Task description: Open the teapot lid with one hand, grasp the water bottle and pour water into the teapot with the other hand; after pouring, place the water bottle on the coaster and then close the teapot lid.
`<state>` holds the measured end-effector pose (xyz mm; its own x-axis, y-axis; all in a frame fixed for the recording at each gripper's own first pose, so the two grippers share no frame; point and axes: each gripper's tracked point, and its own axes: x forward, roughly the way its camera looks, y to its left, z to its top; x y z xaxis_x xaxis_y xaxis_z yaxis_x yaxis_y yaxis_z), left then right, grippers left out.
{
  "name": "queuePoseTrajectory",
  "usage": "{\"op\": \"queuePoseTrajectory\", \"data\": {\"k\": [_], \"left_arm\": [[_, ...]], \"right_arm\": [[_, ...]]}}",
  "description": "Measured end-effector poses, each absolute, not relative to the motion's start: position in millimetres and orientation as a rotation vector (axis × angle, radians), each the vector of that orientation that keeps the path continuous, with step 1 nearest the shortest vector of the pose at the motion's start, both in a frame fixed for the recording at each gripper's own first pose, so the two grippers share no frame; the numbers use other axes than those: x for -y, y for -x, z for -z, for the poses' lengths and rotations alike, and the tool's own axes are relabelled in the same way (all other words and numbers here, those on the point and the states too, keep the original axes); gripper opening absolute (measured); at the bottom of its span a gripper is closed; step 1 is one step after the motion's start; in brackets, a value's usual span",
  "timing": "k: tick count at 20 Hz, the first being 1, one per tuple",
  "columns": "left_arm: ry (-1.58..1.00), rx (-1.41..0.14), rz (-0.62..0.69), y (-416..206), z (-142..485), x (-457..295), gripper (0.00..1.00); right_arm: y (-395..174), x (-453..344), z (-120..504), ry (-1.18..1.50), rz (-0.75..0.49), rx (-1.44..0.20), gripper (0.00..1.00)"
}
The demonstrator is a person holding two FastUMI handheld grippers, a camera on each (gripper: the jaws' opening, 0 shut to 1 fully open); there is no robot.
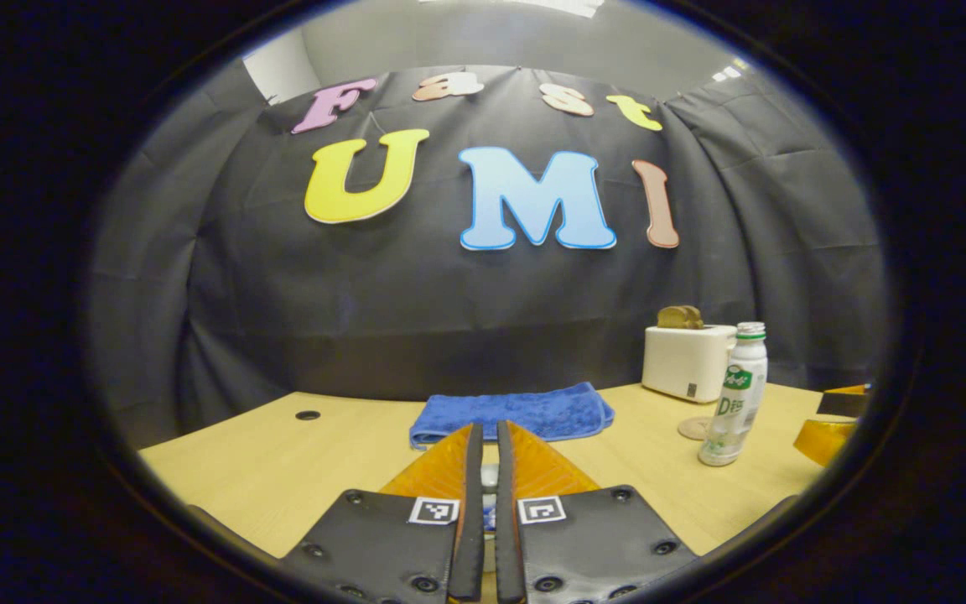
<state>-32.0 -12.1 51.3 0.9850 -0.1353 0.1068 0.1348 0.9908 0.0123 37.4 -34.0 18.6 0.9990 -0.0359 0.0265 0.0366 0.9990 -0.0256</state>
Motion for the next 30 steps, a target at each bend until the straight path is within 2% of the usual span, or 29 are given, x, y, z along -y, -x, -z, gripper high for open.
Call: {"op": "queuePoseTrajectory", "data": {"k": [1,2,3,4,5,10,15,28,29,30], "left_arm": [[0.002,0.118,0.151,43.6,-58.2,15.7,0.12],[0.007,0.129,0.163,57.1,-63.9,17.3,0.12],[0.01,0.143,0.176,71.8,-70.1,19.2,0.16],[0.01,0.155,0.185,86.7,-74.6,20.0,0.12],[0.006,0.164,0.196,99.1,-78.4,21.2,0.16],[0.003,0.187,0.223,144.4,-77.6,20.4,0.16],[0.018,0.167,0.224,149.2,-65.9,16.6,0.16],[0.017,0.149,0.231,150.7,-59.4,22.2,0.16],[0.012,0.15,0.229,151.1,-60.1,21.8,0.16],[0.007,0.153,0.225,151.6,-60.2,20.3,0.16]], "right_arm": [[-44.1,37.1,-21.1,0.032,0.042,0.026,0.96],[-52.3,40.9,-22.7,0.036,0.051,0.03,0.96],[-61.2,45.4,-25.3,0.035,0.06,0.028,0.96],[-70.9,49.2,-26.3,0.036,0.071,0.029,0.96],[-80.4,53.9,-26.0,0.039,0.079,0.021,0.96],[-122.9,69.5,-9.3,0.017,0.101,-0.047,0.96],[-150.1,78.6,2.1,0.009,0.111,-0.094,0.96],[-189.9,81.4,-3.9,0.047,0.162,-0.086,0.96],[-191.7,79.8,-1.6,0.05,0.155,-0.083,0.9],[-189.7,80.7,-1.9,0.049,0.151,-0.082,0.8]]}}
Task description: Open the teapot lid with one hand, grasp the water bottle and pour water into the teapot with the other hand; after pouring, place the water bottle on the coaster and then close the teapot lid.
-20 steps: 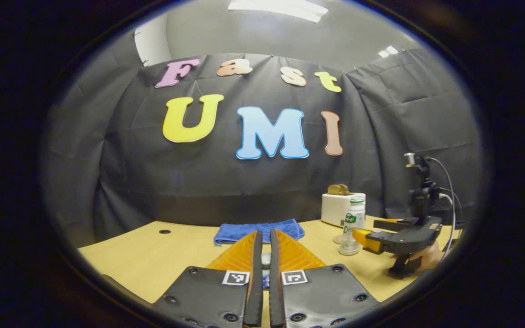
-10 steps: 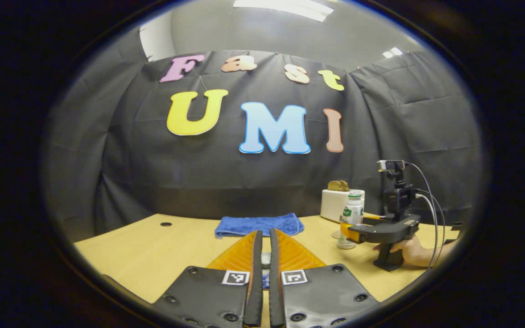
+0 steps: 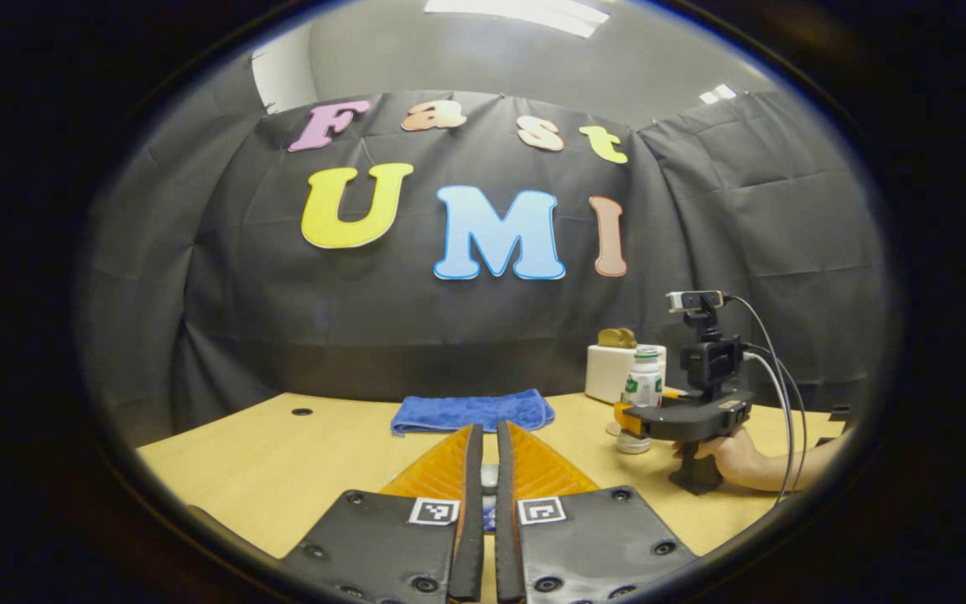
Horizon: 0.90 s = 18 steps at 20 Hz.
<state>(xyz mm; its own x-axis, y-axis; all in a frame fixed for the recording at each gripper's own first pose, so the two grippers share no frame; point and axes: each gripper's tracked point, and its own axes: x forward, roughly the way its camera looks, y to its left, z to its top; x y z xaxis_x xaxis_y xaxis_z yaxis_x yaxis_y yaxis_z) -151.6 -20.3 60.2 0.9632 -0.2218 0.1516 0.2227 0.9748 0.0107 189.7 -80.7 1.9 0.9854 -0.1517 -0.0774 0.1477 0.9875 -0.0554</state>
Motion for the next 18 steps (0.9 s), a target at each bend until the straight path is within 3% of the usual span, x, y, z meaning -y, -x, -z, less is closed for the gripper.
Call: {"op": "queuePoseTrajectory", "data": {"k": [7,18], "left_arm": [[0.004,0.157,0.218,157.7,-60.6,13.6,0.16],[0.07,0.172,0.202,215.0,-41.8,-26.6,0.16]], "right_arm": [[-175.9,63.2,-6.4,0.104,0.08,-0.08,0.78],[-153.6,-21.3,-22.6,0.457,-0.118,-0.09,0.78]]}}
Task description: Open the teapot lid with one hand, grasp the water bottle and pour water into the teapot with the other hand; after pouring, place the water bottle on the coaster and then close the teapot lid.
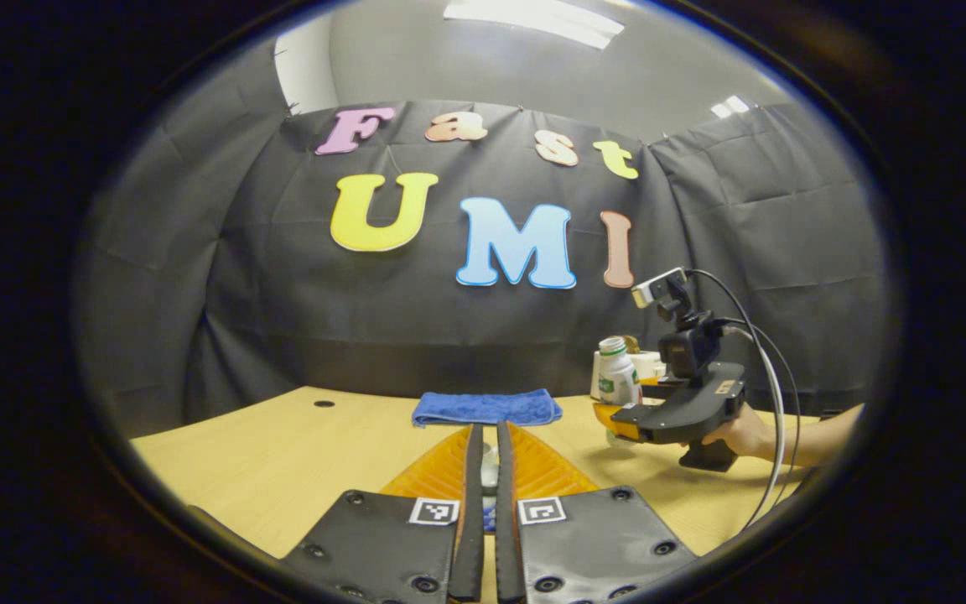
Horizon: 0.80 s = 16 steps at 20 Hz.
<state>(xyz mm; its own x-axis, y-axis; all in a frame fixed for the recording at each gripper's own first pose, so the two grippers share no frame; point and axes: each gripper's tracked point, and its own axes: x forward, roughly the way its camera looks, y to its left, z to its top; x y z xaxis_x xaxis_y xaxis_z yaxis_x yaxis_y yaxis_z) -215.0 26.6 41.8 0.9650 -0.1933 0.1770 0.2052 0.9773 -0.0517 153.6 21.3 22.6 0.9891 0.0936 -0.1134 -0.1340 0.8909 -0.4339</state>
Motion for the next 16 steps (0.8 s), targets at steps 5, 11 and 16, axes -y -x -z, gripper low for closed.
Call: {"op": "queuePoseTrajectory", "data": {"k": [5,11,16], "left_arm": [[0.086,0.17,0.231,232.6,-30.2,-29.8,0.16],[0.086,0.168,0.24,246.9,-21.0,-35.1,0.16],[0.065,0.16,0.224,251.2,-14.7,-42.4,0.16]], "right_arm": [[-159.0,-56.4,-18.1,0.702,-0.165,-0.092,0.78],[-166.6,-89.7,0.0,0.891,-0.205,-0.111,0.78],[-170.8,-114.9,10.7,1.038,-0.24,-0.105,0.78]]}}
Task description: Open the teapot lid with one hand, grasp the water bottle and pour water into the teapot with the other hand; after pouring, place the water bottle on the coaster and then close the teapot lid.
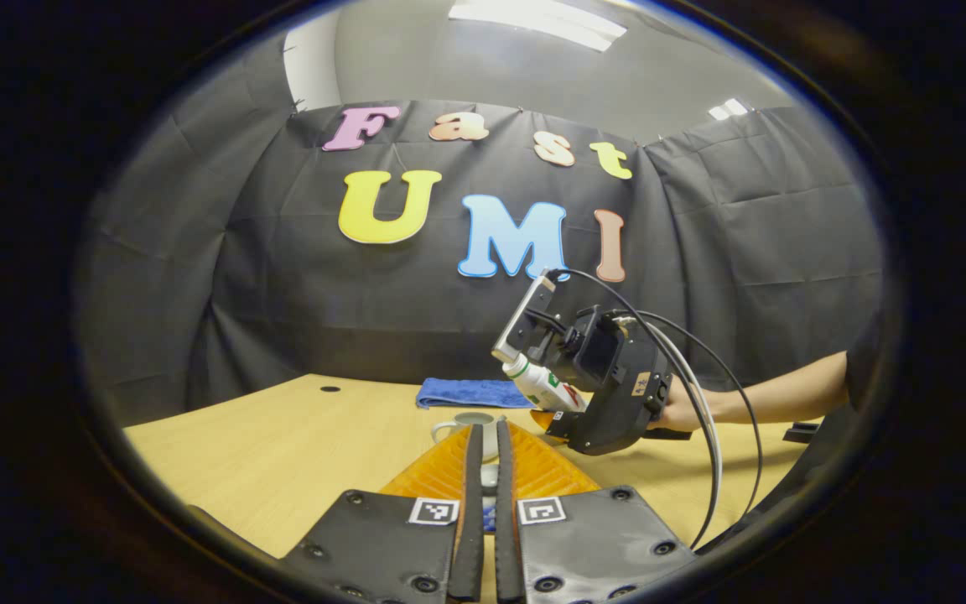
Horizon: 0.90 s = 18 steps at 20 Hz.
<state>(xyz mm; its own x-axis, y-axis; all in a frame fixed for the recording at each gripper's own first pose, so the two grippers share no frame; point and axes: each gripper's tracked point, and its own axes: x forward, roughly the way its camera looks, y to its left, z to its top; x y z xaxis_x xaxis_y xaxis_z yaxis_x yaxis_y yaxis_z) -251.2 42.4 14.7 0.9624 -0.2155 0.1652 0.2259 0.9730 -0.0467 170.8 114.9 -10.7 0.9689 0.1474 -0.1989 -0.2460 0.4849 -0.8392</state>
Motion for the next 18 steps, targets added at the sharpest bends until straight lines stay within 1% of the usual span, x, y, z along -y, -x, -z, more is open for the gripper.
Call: {"op": "queuePoseTrajectory", "data": {"k": [6,18], "left_arm": [[0.069,0.16,0.212,248.6,-13.0,-48.9,0.16],[0.065,0.145,0.205,246.0,-8.1,-52.3,0.16]], "right_arm": [[-176.8,-119.9,13.7,1.31,-0.222,-0.044,0.78],[-181.8,-126.5,-0.7,1.605,-0.174,0.063,0.77]]}}
